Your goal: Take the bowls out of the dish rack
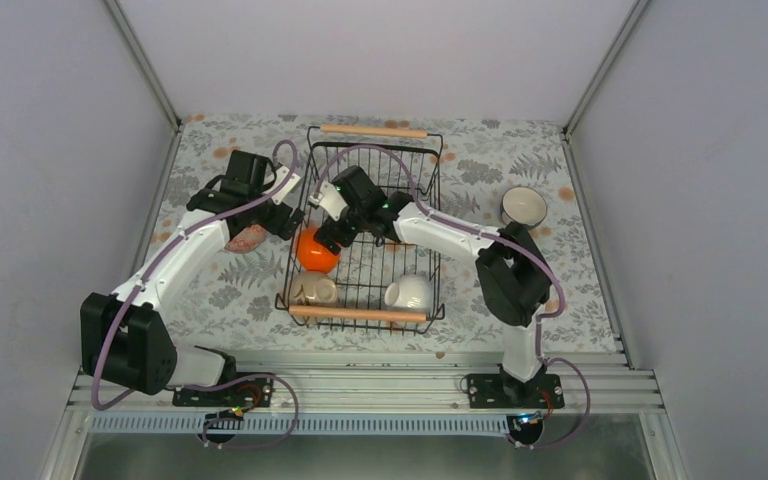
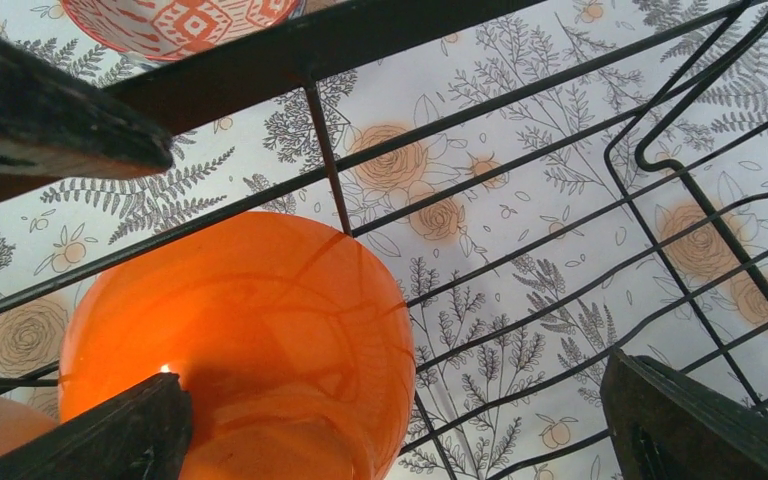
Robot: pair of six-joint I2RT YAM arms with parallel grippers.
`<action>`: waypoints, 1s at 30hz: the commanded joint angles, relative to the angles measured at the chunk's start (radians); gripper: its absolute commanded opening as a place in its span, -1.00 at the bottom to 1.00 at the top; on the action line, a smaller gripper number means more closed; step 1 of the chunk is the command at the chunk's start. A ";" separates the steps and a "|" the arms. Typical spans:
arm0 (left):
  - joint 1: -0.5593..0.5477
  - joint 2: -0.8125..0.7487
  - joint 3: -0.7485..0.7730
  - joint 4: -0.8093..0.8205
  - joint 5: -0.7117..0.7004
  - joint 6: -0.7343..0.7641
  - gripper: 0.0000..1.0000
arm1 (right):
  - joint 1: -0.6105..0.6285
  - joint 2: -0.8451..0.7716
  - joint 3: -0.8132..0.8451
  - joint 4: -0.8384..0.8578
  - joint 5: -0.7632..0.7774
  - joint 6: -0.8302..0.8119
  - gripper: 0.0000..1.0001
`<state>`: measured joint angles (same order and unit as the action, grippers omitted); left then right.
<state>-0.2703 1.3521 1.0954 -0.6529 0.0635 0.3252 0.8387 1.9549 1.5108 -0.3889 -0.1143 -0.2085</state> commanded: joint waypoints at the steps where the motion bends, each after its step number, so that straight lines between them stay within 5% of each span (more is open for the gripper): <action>1: 0.006 -0.024 -0.003 0.011 0.014 -0.002 1.00 | 0.006 -0.015 -0.087 -0.018 0.106 -0.028 1.00; 12: 0.008 -0.020 0.001 0.006 0.033 -0.003 1.00 | 0.000 -0.091 -0.212 0.030 0.239 -0.035 1.00; 30: 0.008 -0.034 -0.009 0.005 0.048 0.000 1.00 | -0.031 -0.100 -0.382 0.063 0.250 -0.042 1.00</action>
<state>-0.2657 1.3445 1.0954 -0.6529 0.0914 0.3252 0.8333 1.7916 1.2217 -0.1329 0.0391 -0.2066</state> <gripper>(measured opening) 0.999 0.998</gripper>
